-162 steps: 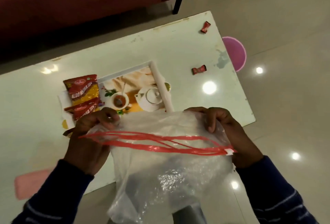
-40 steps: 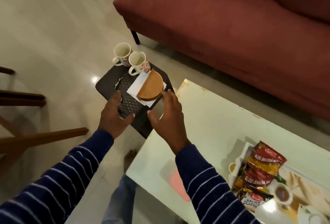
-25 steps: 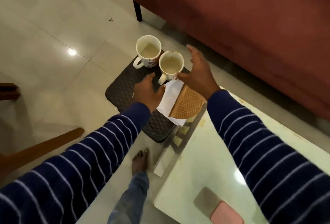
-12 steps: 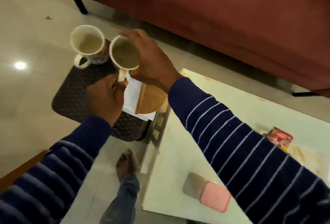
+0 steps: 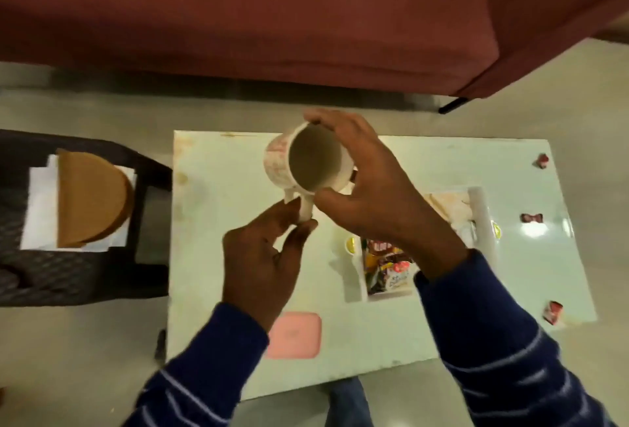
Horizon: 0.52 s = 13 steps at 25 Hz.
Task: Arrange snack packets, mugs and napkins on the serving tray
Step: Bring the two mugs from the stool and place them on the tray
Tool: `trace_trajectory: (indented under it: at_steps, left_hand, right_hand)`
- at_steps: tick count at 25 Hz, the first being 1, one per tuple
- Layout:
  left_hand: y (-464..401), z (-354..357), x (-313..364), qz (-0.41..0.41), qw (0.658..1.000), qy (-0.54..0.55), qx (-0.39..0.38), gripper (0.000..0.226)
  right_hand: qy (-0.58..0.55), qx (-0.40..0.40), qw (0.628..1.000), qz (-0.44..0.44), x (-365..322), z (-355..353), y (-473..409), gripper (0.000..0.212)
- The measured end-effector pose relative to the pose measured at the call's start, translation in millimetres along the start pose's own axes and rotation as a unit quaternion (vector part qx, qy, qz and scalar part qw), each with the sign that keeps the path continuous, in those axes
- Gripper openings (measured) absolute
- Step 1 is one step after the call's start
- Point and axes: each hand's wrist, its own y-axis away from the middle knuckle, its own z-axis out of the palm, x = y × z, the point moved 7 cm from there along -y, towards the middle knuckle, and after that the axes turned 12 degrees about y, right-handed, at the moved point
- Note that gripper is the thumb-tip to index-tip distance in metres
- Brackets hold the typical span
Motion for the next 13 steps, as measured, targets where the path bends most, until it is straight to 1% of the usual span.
trace_trajectory:
  at_steps: [2, 3, 4, 5, 6, 7, 9, 11, 12, 13]
  left_hand:
    - [17.1, 66.6, 8.9, -0.049, 0.995, 0.081, -0.022, 0.019]
    - [28.8, 104.4, 13.2, -0.077, 0.989, 0.119, -0.038, 0.019]
    - [41.9, 141.1, 15.9, -0.111, 0.981, 0.15, -0.051, 0.017]
    - [54.9, 176.9, 17.8, -0.154, 0.967, 0.191, -0.066, 0.019]
    - [68.2, 209.9, 18.4, -0.183, 0.958, 0.207, -0.08, 0.022]
    - [79.3, 239.3, 24.7, -0.179, 0.959, 0.198, -0.097, 0.023]
    - [97.3, 292.3, 29.4, -0.171, 0.959, 0.187, -0.126, 0.014]
    - [104.9, 334.9, 29.0, -0.194, 0.943, 0.223, -0.156, 0.026]
    - [106.0, 352.2, 26.2, -0.179, 0.946, 0.213, -0.169, 0.03]
    - [102.4, 364.0, 21.4, -0.146, 0.959, 0.172, -0.174, 0.027]
  right_hand:
    - [-0.025, 0.036, 0.996, 0.073, 52.9, -30.9, 37.6, 0.074]
    - [-0.016, 0.065, 0.991, 0.112, 80.6, -45.5, 57.1, 0.073]
    - [0.006, 0.093, 0.984, 0.151, 107.1, -58.7, 76.1, 0.074]
    - [0.033, 0.117, 0.975, 0.185, 132.9, -70.9, 94.7, 0.075]
    - [0.061, 0.138, 0.966, 0.21, 157.5, -83.2, 111.8, 0.075]
    - [0.082, 0.154, 0.958, 0.228, 180.5, -95.3, 126.1, 0.076]
    - [0.095, 0.157, 0.951, 0.25, 224.5, -115.0, 147.1, 0.084]
    - [0.095, 0.135, 0.952, 0.26, 266.8, -129.3, 158.3, 0.09]
    - [0.109, 0.118, 0.955, 0.248, 284.8, -135.7, 160.6, 0.089]
    - [0.128, 0.095, 0.96, 0.228, 300.9, -140.0, 160.4, 0.088]
